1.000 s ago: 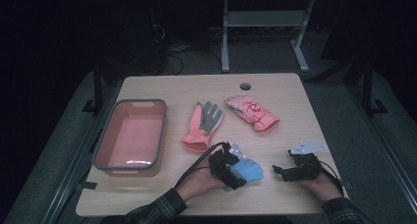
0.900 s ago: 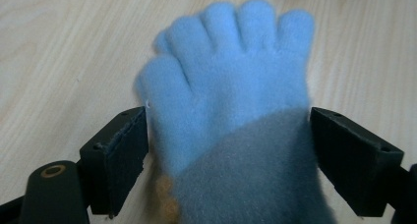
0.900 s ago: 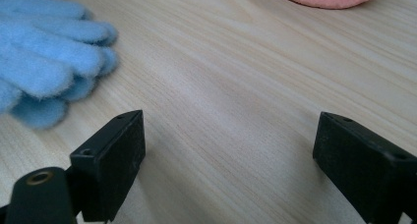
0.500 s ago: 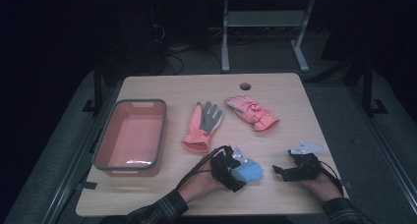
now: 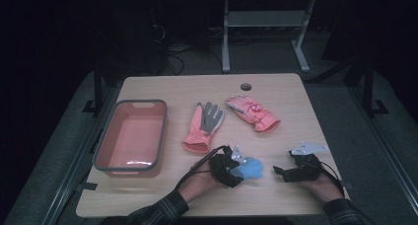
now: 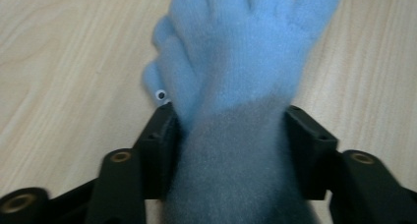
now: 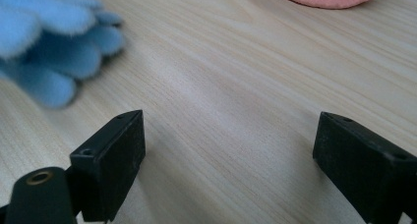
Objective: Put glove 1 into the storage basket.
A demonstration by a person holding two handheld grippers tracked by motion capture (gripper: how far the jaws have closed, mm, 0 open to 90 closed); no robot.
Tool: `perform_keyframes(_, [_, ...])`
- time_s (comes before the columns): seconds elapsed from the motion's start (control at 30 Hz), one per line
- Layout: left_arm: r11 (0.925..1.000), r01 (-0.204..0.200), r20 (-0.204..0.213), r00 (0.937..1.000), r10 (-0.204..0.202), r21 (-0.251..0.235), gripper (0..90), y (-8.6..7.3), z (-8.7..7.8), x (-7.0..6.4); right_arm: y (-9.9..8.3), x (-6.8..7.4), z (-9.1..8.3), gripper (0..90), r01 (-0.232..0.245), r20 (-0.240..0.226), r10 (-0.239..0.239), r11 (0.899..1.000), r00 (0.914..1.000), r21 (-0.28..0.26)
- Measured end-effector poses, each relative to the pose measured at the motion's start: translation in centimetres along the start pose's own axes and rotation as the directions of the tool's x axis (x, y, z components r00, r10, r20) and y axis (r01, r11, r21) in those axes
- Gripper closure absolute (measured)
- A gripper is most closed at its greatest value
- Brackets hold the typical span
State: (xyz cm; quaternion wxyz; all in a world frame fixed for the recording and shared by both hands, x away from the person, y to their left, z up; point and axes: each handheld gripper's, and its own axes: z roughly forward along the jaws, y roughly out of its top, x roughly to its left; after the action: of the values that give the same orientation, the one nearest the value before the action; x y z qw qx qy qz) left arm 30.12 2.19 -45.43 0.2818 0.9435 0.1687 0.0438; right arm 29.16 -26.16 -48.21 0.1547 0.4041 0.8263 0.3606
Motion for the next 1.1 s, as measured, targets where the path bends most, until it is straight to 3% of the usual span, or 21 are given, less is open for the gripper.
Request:
perform_keyframes(0.17, [0.9999,0.01,0.022,0.9997,-0.01,0.002,62.0,0.0,-0.2,0.5,0.0,0.0,0.0,11.7,0.0,0.0,0.0,1.0,1.0,0.0])
perform_keyframes(0.27, [0.9998,0.02,0.068,0.9975,-0.02,0.001,70.2,0.0,-0.3,1.2,0.0,0.0,0.0,11.7,0.0,0.0,0.0,1.0,1.0,0.0])
perform_keyframes(0.37, [0.999,0.039,0.088,0.9954,-0.037,-0.02,74.2,-0.1,-0.2,1.3,0.0,0.0,0.0,11.7,0.0,0.0,0.0,1.0,1.0,0.0])
perform_keyframes(0.7, [0.9962,0.078,0.122,0.9898,-0.073,-0.039,76.6,-0.2,-0.5,2.1,0.0,0.0,0.0,11.7,0.0,0.0,0.0,1.0,1.0,0.0])
perform_keyframes(0.97, [0.9918,0.106,0.153,0.9837,-0.094,-0.071,76.4,0.1,-2.9,3.1,0.0,0.0,0.0,11.7,0.0,0.0,0.0,1.0,1.0,0.0])
perform_keyframes(1.1, [0.991,0.107,0.153,0.9838,-0.094,-0.081,76.5,0.2,-4.2,3.6,0.0,0.0,0.0,11.7,-0.001,0.0,0.001,1.0,1.0,0.0])
